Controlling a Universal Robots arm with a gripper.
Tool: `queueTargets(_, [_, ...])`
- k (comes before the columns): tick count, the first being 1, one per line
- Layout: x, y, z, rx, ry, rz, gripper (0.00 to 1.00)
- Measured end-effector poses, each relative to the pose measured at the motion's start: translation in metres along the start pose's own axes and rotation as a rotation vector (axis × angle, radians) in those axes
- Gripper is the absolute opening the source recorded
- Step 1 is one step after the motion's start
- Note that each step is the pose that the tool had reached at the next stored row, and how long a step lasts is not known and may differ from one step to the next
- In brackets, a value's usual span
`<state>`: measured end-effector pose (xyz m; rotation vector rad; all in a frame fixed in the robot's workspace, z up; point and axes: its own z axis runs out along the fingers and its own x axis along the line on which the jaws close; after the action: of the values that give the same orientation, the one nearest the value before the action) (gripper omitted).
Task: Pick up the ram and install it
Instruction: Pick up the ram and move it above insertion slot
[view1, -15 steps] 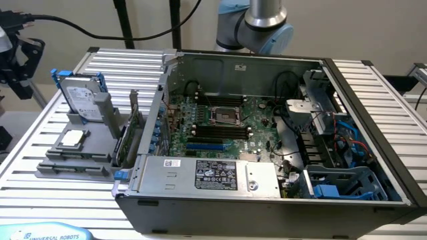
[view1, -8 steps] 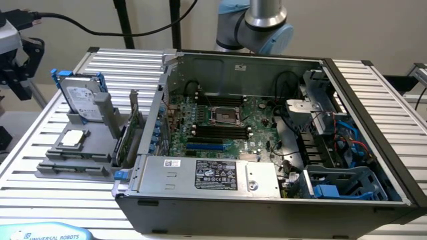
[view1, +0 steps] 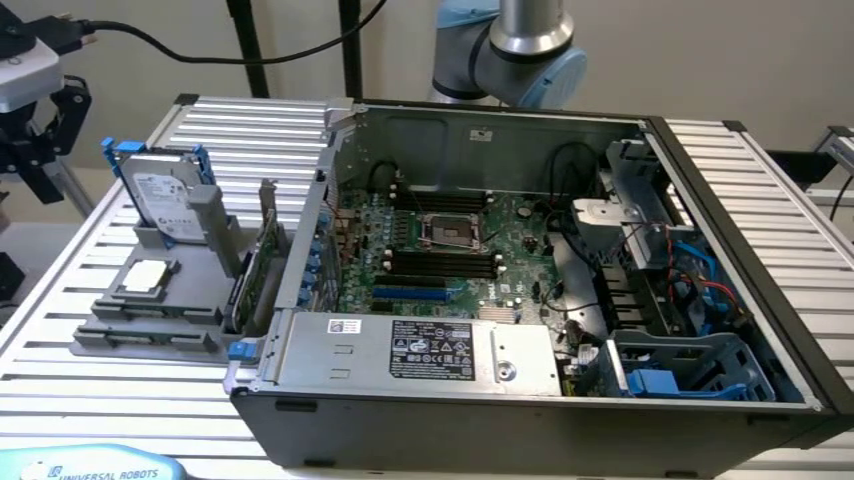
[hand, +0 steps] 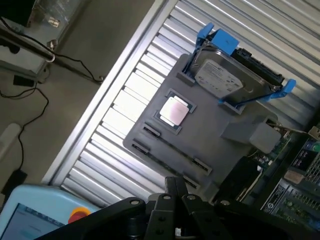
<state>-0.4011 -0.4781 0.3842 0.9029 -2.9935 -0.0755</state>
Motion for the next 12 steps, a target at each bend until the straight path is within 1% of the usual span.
queueTargets(12, [0.0,-0.0003,0.0045,-0.0001,0.0109,-0.218,0.11])
